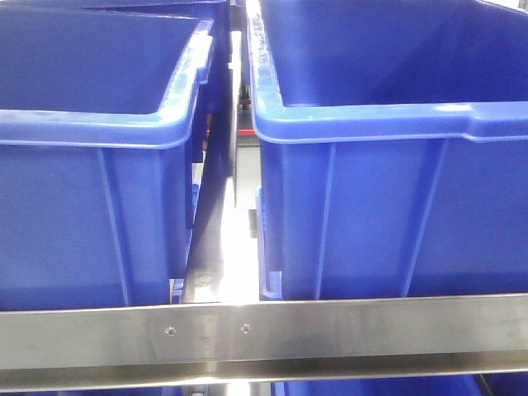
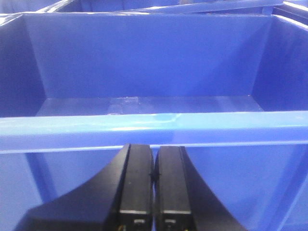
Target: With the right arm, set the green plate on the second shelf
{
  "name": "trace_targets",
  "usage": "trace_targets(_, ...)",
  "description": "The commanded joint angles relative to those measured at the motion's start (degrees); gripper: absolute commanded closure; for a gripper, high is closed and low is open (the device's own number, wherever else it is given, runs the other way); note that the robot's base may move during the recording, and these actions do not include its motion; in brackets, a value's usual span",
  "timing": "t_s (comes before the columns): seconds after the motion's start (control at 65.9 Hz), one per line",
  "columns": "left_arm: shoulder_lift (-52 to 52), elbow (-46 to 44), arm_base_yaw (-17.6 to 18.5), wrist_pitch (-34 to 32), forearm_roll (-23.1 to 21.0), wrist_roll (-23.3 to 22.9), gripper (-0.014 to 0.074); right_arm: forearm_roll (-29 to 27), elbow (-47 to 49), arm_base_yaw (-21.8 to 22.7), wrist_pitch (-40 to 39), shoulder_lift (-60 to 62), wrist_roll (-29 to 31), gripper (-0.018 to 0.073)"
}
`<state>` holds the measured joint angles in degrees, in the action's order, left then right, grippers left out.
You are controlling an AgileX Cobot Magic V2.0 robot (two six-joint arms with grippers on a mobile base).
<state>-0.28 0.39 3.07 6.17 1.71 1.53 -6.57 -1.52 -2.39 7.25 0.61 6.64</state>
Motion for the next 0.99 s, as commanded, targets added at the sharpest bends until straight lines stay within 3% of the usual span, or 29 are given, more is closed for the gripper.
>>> trace_targets(0.0, -0.9, 2.4, 0.2, -4.7, -0.4, -0.5, 0.0466, 0.9, 1.0, -0.1, -4.8, 1.2, 0.5, 0.0511)
trace_targets(0.971, -0.9, 2.4, 0.2, -4.7, -0.4, -0.5, 0.0466, 1.7, 1.0, -0.1, -3.8, 1.0, 0.5, 0.0511)
